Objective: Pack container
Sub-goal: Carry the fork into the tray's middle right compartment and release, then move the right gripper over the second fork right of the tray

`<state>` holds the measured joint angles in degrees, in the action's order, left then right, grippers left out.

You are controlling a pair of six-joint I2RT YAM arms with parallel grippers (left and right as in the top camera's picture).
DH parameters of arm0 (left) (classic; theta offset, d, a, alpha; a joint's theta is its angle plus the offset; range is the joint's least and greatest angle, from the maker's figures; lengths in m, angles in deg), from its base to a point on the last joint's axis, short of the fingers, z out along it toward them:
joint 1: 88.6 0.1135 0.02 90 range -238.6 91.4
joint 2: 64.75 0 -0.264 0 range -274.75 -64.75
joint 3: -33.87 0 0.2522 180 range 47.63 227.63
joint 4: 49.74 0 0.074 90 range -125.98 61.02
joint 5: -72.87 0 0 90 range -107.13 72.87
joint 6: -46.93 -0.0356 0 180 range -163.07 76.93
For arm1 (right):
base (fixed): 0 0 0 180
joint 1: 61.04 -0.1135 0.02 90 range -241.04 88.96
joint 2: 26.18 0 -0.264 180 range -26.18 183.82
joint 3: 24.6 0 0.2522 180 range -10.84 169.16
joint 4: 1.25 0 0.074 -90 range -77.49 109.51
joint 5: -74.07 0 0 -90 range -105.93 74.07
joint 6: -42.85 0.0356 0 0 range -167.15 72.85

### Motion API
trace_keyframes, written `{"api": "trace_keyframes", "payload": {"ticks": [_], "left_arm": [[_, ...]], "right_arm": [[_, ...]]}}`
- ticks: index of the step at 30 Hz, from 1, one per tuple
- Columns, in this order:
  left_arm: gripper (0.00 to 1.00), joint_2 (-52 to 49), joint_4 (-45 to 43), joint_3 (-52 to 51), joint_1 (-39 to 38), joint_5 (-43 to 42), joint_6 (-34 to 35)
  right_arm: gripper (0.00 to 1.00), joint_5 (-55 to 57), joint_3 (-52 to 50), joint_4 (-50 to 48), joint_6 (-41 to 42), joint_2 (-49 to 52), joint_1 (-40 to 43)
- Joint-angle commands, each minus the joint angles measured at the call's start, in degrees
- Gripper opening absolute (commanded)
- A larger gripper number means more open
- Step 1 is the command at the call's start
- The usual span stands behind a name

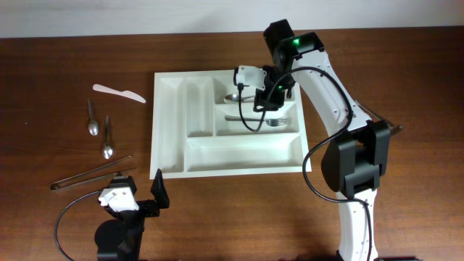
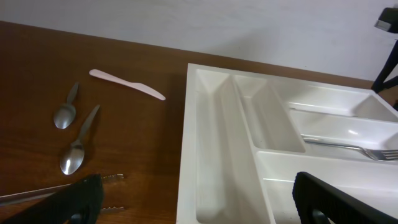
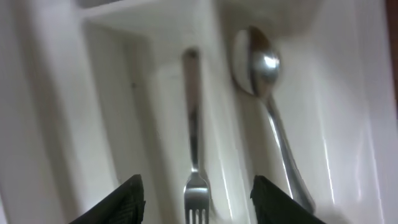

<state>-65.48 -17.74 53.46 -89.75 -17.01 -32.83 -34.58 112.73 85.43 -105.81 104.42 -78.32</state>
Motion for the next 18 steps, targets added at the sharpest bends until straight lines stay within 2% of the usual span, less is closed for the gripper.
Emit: {"api": "trace_keyframes", "payload": {"ticks": [1,3,4,6,11,14,18], "left_arm": [[0.99,0.44,0.11,-0.17,0.20,-0.83,-0.52],[0.99,0.44,0.11,-0.17,0.20,-0.81,-0.52],[0.99,0.44,0.11,-0.17,0.20,-0.83,-0.52],[0.99,0.44,0.11,-0.17,0.20,-0.83,-0.52],[0.99,0.44,0.11,-0.17,0.20,-0.83,-0.52],[0.99,0.44,0.11,-0.17,0.20,-0.83,-0.52],[0.99,0.44,0.11,-0.17,0.20,-0.83,-0.52]], "right_arm": [[0.56,6.25,1.05,-1.79,17.73,-0.81,1.36],[0.65,11.74,1.16,-3.69,27.58,-0.81,2.80],[0.66,14.19,1.16,-4.66,32.59,-0.81,3.69],[0.66,17.20,1.16,-6.03,41.64,-0.81,5.92],[0.66,14.80,1.16,-5.27,60.04,-0.81,12.57],[0.67,10.62,1.16,-5.31,66.16,-0.81,16.11],[0.73,10.49,1.11,-6.21,72.61,-0.68,20.22]]}}
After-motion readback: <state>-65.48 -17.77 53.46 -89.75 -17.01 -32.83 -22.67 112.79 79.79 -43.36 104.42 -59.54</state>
